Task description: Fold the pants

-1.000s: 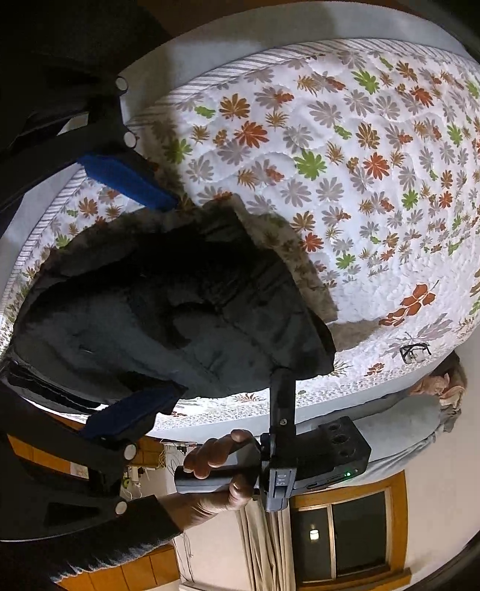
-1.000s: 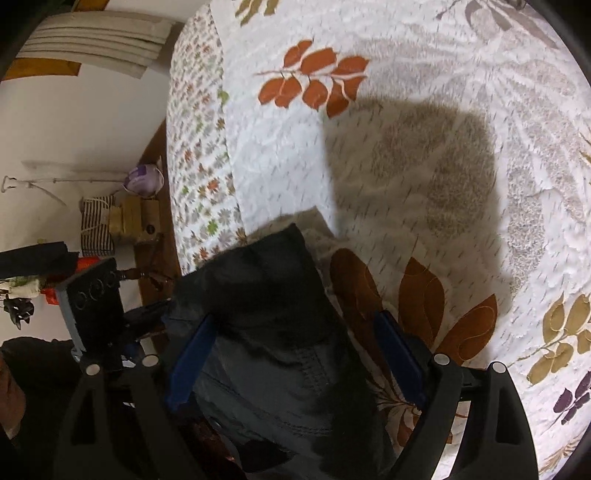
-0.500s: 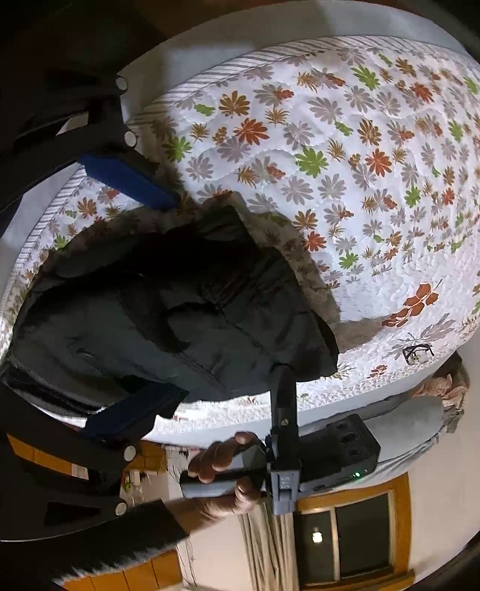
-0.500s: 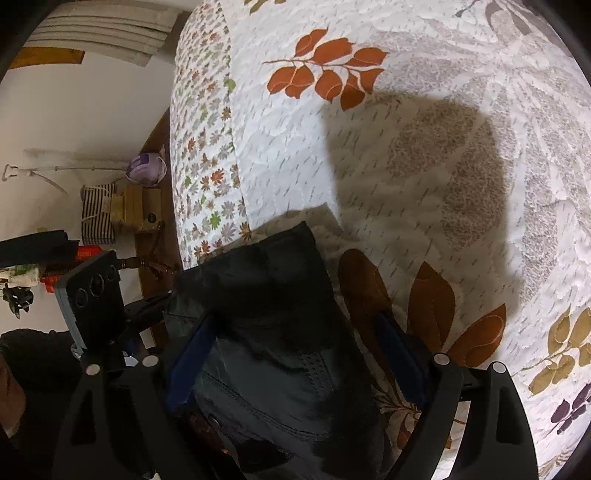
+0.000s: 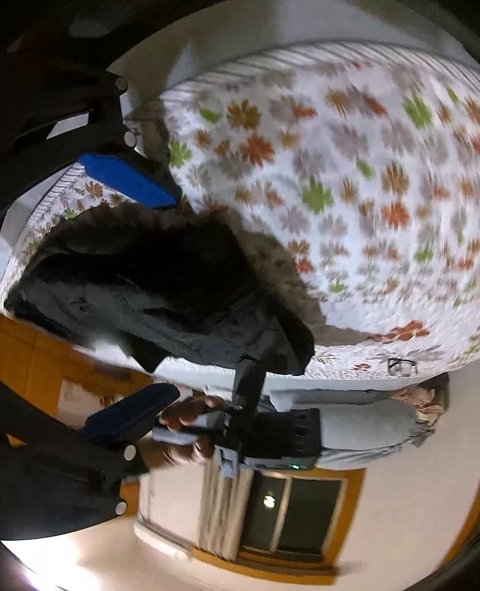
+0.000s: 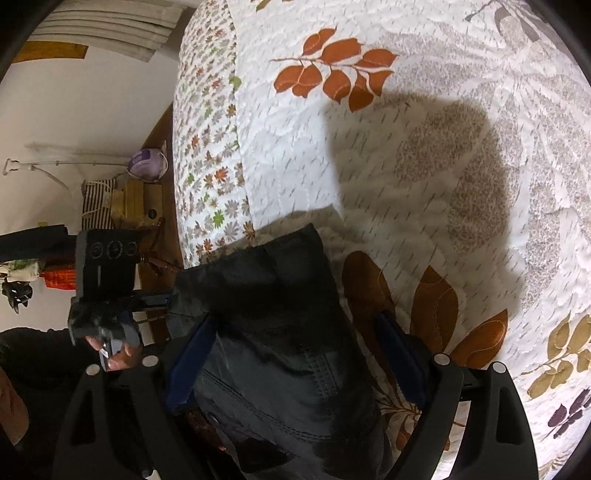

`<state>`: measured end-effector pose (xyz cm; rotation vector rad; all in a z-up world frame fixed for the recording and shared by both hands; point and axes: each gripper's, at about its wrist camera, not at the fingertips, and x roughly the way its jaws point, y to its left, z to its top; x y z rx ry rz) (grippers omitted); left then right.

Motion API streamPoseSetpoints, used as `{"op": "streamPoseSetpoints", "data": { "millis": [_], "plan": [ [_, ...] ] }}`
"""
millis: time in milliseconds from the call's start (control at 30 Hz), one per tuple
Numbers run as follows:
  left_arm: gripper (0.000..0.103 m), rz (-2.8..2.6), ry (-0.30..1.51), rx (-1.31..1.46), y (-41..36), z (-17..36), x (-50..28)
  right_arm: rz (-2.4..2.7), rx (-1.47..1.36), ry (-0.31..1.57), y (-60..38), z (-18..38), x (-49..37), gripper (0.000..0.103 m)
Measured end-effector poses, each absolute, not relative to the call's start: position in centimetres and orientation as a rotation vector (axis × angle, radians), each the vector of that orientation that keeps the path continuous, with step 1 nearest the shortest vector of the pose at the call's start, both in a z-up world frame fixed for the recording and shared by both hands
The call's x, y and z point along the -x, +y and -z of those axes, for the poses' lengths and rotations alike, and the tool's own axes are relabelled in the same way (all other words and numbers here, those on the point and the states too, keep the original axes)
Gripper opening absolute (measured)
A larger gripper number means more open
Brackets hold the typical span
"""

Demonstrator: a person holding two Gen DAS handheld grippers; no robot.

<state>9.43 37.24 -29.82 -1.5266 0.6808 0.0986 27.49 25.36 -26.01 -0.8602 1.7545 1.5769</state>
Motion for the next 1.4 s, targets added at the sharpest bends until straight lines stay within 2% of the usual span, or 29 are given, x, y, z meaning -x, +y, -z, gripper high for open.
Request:
{"op": "streamPoseSetpoints", "data": {
  "millis": [233,300,367,433,500,567,667,767,1133,1400],
  "plan": [
    [0.092,-0.136,0.72,1.457,36.4,27.9,-11.1,-1.597,0.838,1.761,25.5,26.3,-27.8,0.088],
    [0.079,-0.16,0.729,1.446,36.1,27.8,-11.3,-1.604,0.833,1.765,25.7,26.6,-27.7,0.09],
    [0.05,-0.171,0.743,1.423,35.8,27.7,-11.4,-1.611,0.83,1.759,25.8,26.8,-27.6,0.09],
    [0.041,-0.167,0.741,1.425,35.9,27.8,-11.1,-1.617,0.818,1.751,25.9,26.8,-27.5,0.088],
    [0.036,-0.169,0.733,1.431,36.1,27.9,-10.4,-1.634,0.798,1.768,25.8,26.8,-27.6,0.065],
    [0.032,-0.168,0.726,1.421,36.1,27.6,-10.1,-1.629,0.806,1.75,25.6,26.4,-27.7,0.048],
    [0.028,-0.164,0.709,1.404,35.8,26.8,-10.1,-1.63,0.797,1.715,25.0,24.9,-28.0,0.033],
    [0.027,-0.158,0.696,1.359,35.2,25.1,-10.7,-1.632,0.806,1.662,24.3,22.7,-28.0,0.03],
    [0.026,-0.067,0.658,1.119,30.1,14.8,-12.5,-1.562,0.8,1.496,18.4,12.3,-28.9,0.028],
    [0.025,0.022,0.636,0.995,24.3,9.3,-13.0,-1.489,0.749,1.386,11.7,5.0,-28.9,0.028]
  ]
}}
